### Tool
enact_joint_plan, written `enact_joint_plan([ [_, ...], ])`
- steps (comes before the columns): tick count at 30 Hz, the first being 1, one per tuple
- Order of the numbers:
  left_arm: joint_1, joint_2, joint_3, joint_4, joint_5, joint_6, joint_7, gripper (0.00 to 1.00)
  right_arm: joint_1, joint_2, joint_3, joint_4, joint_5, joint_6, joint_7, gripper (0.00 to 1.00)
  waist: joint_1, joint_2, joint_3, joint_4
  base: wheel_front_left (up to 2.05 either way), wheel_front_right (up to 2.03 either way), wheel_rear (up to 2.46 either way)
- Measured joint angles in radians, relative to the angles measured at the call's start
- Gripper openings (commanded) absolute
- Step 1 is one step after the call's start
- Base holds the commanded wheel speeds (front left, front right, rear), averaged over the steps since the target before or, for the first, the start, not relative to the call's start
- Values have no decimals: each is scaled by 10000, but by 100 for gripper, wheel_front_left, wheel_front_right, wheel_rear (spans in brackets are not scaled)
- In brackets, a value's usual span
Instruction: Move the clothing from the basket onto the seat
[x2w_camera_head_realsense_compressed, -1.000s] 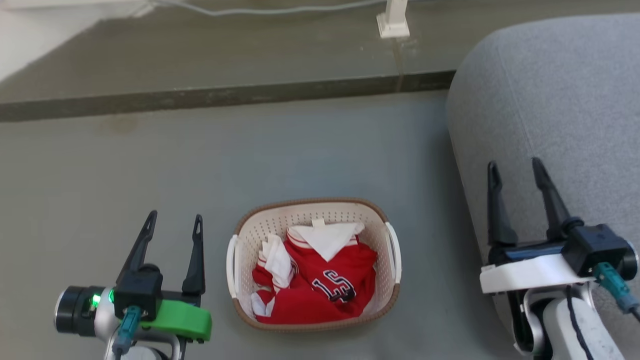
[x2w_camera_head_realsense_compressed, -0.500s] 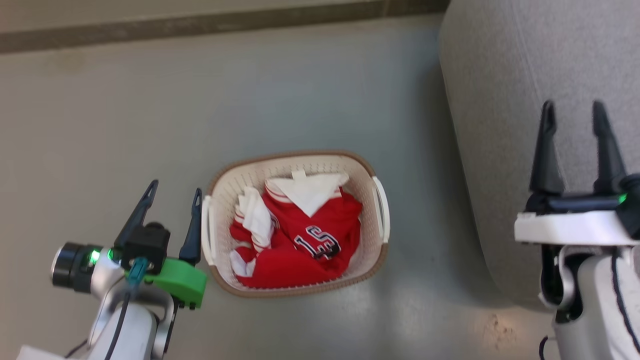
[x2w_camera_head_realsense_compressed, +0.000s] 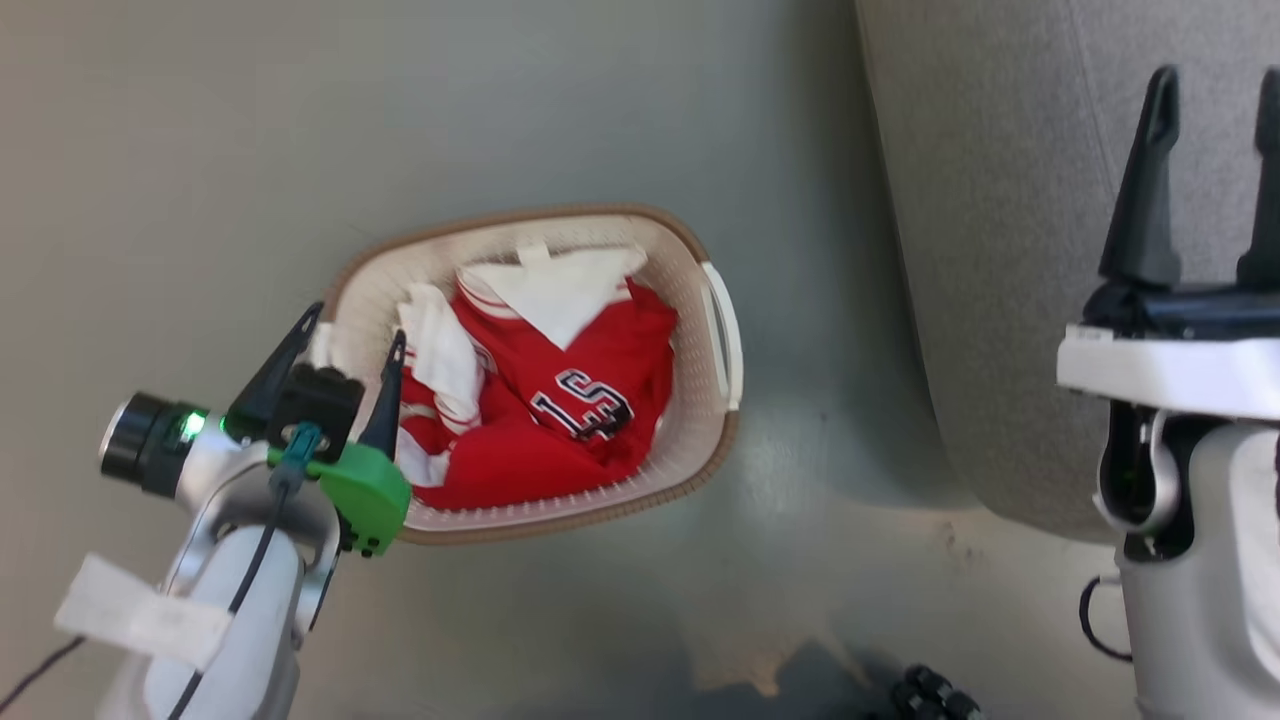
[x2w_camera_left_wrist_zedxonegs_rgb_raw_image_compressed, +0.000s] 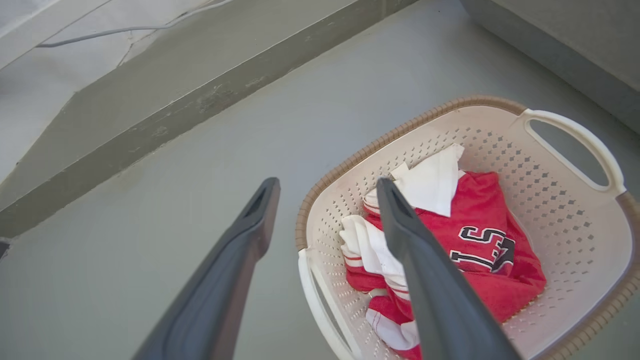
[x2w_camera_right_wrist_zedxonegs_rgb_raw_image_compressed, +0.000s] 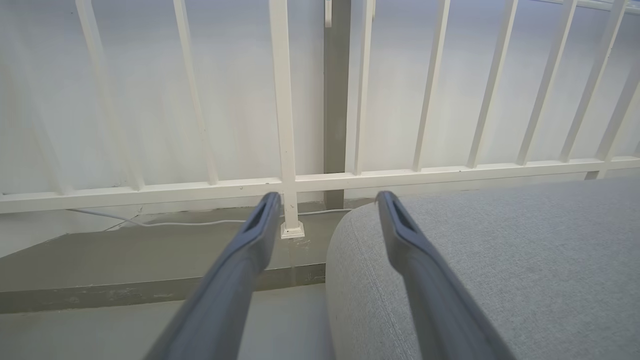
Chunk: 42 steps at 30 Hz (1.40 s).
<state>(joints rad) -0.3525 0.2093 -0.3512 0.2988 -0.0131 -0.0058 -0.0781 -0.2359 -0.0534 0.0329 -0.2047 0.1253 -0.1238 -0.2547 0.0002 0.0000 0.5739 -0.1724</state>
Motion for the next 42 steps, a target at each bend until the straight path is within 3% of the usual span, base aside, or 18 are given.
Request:
enact_joint_plan([
  [9, -1136, 355, -257, 583, 453, -531, 476, 100, -1126, 46, -29, -314, 205, 0, -2, 100, 1, 0, 1298, -420, 0, 0, 0],
  [19, -1617, 476, -1179, 1605, 809, -1011, 694, 100, -1881, 56, -111, -130, 355, -2, -2, 100, 0, 0, 2432, -850, 0, 0, 0],
  [42, -1975, 598, -2059, 3313, 472, -1185, 1476, 100, -2282, 88, 267, 205, 802, -13, -2, 100, -1, 0, 3097, -1644, 0, 0, 0],
])
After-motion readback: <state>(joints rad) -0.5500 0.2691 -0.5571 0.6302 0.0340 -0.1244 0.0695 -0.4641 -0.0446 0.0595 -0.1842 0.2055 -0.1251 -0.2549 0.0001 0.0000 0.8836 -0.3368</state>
